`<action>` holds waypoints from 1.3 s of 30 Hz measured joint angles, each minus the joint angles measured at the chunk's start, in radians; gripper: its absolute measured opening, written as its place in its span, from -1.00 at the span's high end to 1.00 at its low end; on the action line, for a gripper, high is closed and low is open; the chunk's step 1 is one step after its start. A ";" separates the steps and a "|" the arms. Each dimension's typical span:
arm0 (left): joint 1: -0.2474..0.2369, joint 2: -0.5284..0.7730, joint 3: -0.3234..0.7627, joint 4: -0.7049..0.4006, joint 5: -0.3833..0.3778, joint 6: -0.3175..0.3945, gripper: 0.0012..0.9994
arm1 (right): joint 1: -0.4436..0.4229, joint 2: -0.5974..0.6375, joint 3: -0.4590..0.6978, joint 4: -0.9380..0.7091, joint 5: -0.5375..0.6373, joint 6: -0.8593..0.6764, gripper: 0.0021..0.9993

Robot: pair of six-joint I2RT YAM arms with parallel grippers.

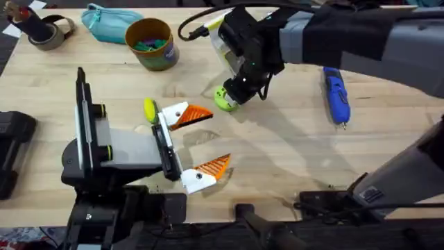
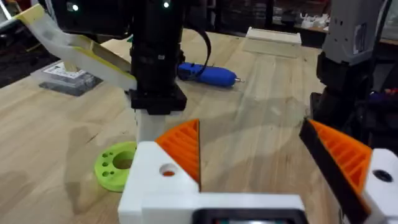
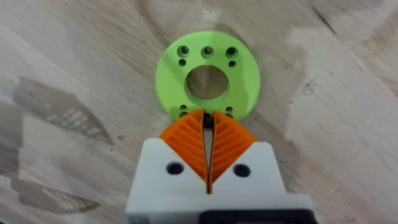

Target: Pick up the gripper from the table and insert it into the empty holder that is missing its gripper. Then pick up a screw, insert it into the mounting hole, and use the screwdriver to tighten it. Finally, clean up the table by picking up the vegetable and placing it into the bucket.

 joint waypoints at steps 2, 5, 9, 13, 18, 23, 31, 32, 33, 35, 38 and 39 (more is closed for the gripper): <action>0.000 0.000 0.000 0.000 0.000 0.000 -0.98 | 0.000 0.000 0.006 -0.004 0.000 0.000 0.99; 0.000 0.000 0.000 0.000 0.000 0.000 -0.98 | 0.000 -0.005 0.034 -0.030 0.001 0.000 0.99; 0.000 0.000 0.000 0.000 0.000 0.000 -0.98 | -0.007 -0.054 0.095 -0.106 0.000 0.000 0.99; 0.000 0.000 0.000 0.000 0.000 0.000 -0.98 | -0.037 -0.122 0.203 -0.208 0.000 -0.012 0.99; 0.000 0.000 0.000 0.000 0.000 0.000 -0.98 | -0.082 -0.179 0.360 -0.396 0.001 -0.067 0.99; 0.000 0.000 0.000 0.000 0.000 0.000 -0.98 | -0.083 -0.183 0.503 -0.551 0.002 -0.128 0.99; 0.000 0.000 0.000 0.000 0.000 0.000 -0.98 | -0.070 -0.183 0.644 -0.623 0.000 -0.158 0.99; 0.000 0.000 0.000 0.000 0.000 0.000 -0.98 | -0.062 -0.183 0.647 -0.624 0.000 -0.158 0.99; 0.000 0.000 0.000 0.000 0.000 0.000 -0.98 | -0.052 -0.183 0.648 -0.624 0.000 -0.158 0.99; 0.000 0.000 0.000 0.000 0.000 0.000 -0.98 | -0.027 -0.182 0.648 -0.625 0.000 -0.161 0.99; 0.000 0.000 0.000 0.000 0.000 0.000 -0.98 | 0.018 -0.180 0.648 -0.624 0.000 -0.172 0.99; 0.000 0.000 0.000 0.000 0.000 0.000 -0.98 | 0.034 -0.178 0.648 -0.624 0.000 -0.177 0.99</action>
